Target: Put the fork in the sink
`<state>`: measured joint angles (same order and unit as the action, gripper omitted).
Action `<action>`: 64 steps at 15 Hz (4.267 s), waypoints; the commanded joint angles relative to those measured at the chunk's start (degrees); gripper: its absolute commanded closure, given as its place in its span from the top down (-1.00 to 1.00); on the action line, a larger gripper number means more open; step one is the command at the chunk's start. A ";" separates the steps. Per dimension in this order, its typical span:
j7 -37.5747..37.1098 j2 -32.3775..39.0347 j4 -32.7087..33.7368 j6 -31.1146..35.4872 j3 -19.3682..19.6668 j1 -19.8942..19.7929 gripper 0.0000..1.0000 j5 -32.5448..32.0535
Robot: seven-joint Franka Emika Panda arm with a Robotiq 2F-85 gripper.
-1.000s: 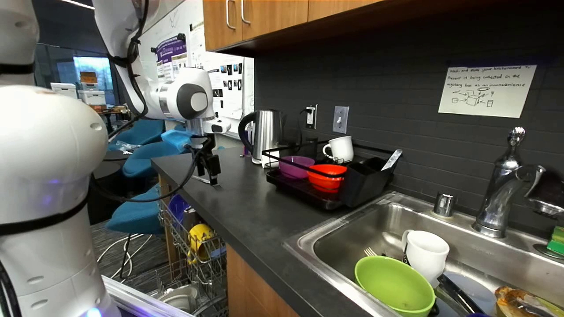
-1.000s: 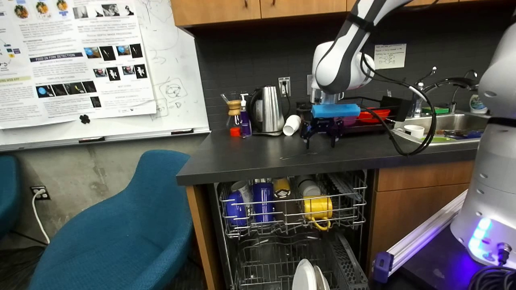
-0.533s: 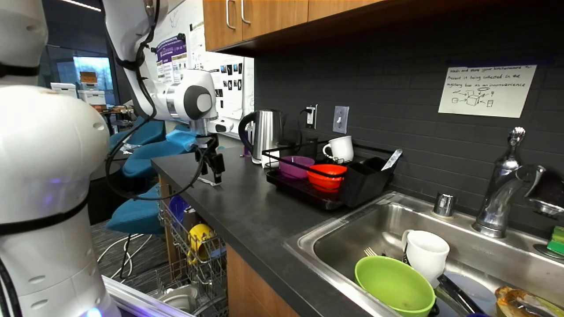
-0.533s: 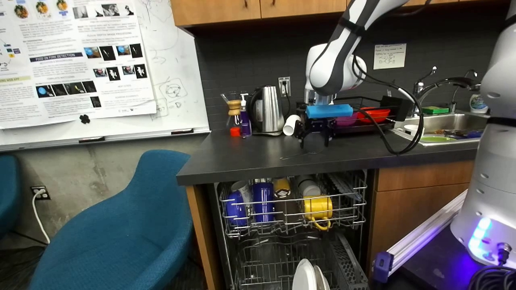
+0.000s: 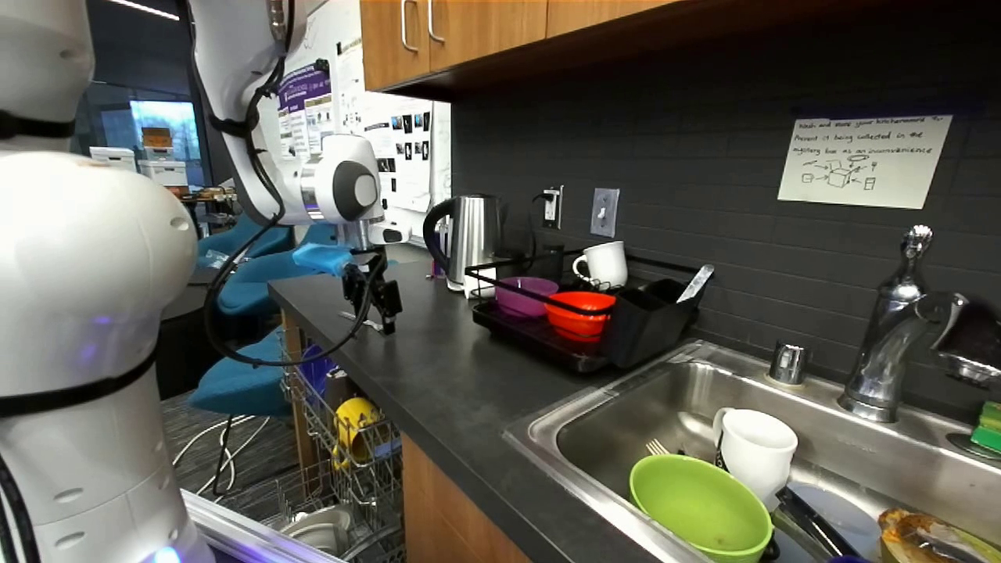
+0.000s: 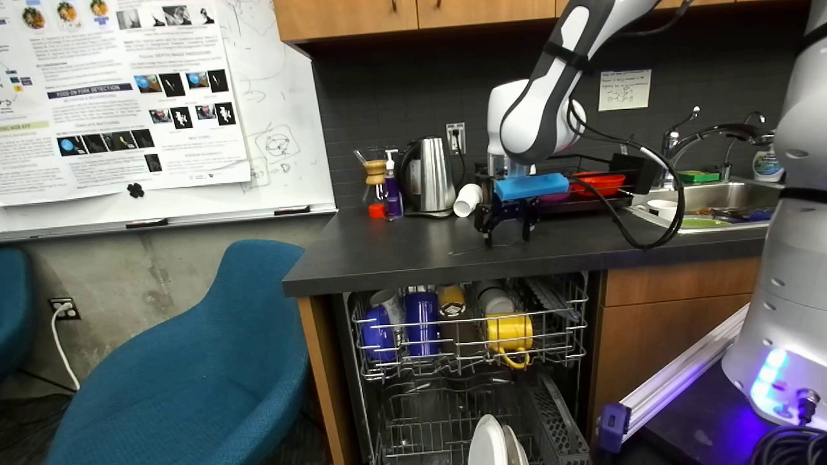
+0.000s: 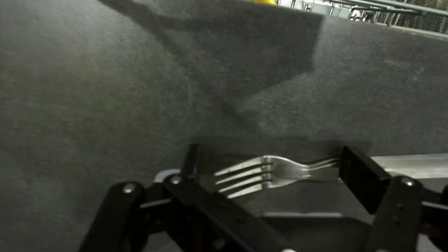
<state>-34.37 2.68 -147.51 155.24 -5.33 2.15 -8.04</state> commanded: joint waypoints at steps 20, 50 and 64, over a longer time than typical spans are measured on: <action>-7.86 1.23 1.93 -0.26 2.79 3.03 0.36 -17.42; -6.20 -22.84 -6.73 6.64 1.50 4.30 -0.99 -12.71; -3.59 -44.42 -10.51 -4.98 -11.45 -11.86 -0.99 -2.03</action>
<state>-35.41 -32.99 -155.95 155.03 -13.29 -4.59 -7.88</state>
